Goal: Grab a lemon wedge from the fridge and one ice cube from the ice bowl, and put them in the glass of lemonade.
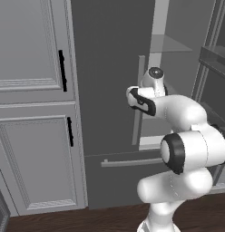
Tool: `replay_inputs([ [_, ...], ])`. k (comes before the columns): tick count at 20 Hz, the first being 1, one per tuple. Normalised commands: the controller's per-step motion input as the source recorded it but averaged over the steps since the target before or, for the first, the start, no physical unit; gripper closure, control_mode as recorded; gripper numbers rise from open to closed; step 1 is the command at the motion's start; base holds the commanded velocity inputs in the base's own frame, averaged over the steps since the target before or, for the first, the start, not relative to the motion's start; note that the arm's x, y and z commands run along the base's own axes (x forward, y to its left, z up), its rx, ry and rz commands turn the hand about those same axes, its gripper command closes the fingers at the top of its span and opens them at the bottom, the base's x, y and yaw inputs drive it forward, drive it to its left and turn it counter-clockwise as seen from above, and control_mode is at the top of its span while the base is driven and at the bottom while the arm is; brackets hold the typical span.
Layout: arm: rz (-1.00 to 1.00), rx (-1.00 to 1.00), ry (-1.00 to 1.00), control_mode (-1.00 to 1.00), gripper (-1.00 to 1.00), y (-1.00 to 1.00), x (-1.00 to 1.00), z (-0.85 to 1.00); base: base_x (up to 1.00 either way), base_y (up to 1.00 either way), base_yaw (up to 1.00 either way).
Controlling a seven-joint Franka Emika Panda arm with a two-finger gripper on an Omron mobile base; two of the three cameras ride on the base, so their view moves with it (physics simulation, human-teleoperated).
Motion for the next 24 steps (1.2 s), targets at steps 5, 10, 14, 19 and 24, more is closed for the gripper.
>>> replay_inputs([
  [5, 0.00, -0.03, 0.00, -1.00, -1.00, 0.00, 0.60, -0.10, 0.00, 0.00, 0.00],
  [10, 0.00, 0.00, 0.00, -1.00, -1.00, 0.00, 0.64, -0.20, 0.00, 0.00, 0.00],
  [14, 0.00, 0.00, 0.00, -1.00, -1.00, 0.00, 0.56, -0.29, 0.00, 0.00, 0.00],
  [19, 0.00, 0.00, -0.02, -1.00, -1.00, 0.01, 0.46, -0.33, 0.00, 0.00, 0.00],
  [24, 0.00, 0.00, 0.00, -1.00, 1.00, 0.13, 0.21, -0.02, 0.00, 0.00, 0.00],
])
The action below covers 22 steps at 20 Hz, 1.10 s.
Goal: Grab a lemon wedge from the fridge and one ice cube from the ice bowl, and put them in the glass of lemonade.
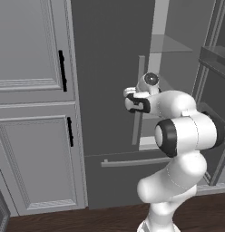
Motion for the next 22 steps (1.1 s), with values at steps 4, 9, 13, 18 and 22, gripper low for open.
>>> replay_inputs([
  [4, 0.00, 0.00, 0.00, -1.00, 1.00, 0.34, 0.09, 0.00, 0.00, 0.00, 0.00],
  [9, 0.01, 0.00, 0.00, -1.00, 1.00, 0.85, -0.01, 0.04, 0.00, 0.00, 0.00],
  [13, 0.05, 0.00, 0.00, -1.00, 1.00, 1.00, -0.21, 0.23, 0.00, 0.00, 0.00],
  [18, 0.12, 0.00, 0.00, -1.00, 1.00, 1.00, -0.80, 0.56, 0.00, 0.00, 0.00],
  [22, 0.19, -0.01, 0.00, -1.00, 1.00, 1.00, -1.00, 0.79, 0.00, 0.00, 0.00],
])
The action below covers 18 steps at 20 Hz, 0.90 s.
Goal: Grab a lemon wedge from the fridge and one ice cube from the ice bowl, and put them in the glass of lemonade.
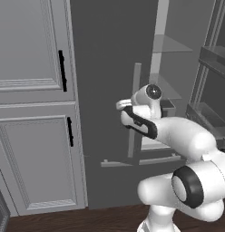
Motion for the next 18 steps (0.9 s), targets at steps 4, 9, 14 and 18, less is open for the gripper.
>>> replay_inputs([
  [4, 0.24, -0.02, 0.02, -1.00, 1.00, 0.98, -1.00, 0.96, 0.00, 0.00, 0.00],
  [9, 0.22, -0.01, 0.00, -1.00, 1.00, 0.45, -1.00, 1.00, 0.00, 0.00, 0.00],
  [14, 0.06, 0.00, 0.00, -1.00, 1.00, -0.13, -0.97, 1.00, 0.00, 0.00, 0.00],
  [18, -0.05, 0.00, 0.03, -1.00, 1.00, -0.64, -0.58, 0.99, 0.00, 0.00, 0.00],
])
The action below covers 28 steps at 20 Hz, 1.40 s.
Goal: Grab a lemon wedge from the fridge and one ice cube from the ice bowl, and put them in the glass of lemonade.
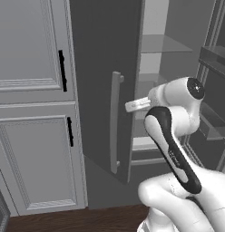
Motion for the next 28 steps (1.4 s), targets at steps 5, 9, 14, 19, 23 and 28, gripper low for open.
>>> replay_inputs([
  [5, -0.14, 0.03, 0.28, -1.00, 1.00, -0.95, 0.16, 0.52, 0.00, 0.00, 0.00],
  [9, -0.07, 0.16, 0.33, -1.00, 1.00, -0.93, 0.98, 0.00, 0.00, 0.00, 0.00],
  [14, -0.02, 0.32, 0.17, -1.00, 1.00, -0.38, 0.87, -0.27, 0.00, 0.00, 0.00],
  [19, 0.00, 0.27, 0.12, -1.00, 1.00, 0.00, 0.91, -0.45, 0.00, 0.00, 0.00],
  [23, 0.00, 0.17, 0.02, -1.00, -1.00, 0.20, 0.60, -0.70, 0.00, 0.00, 0.00],
  [28, 0.00, 0.11, 0.02, -1.00, -1.00, 0.44, 0.63, -0.65, 0.00, 0.00, 0.00],
])
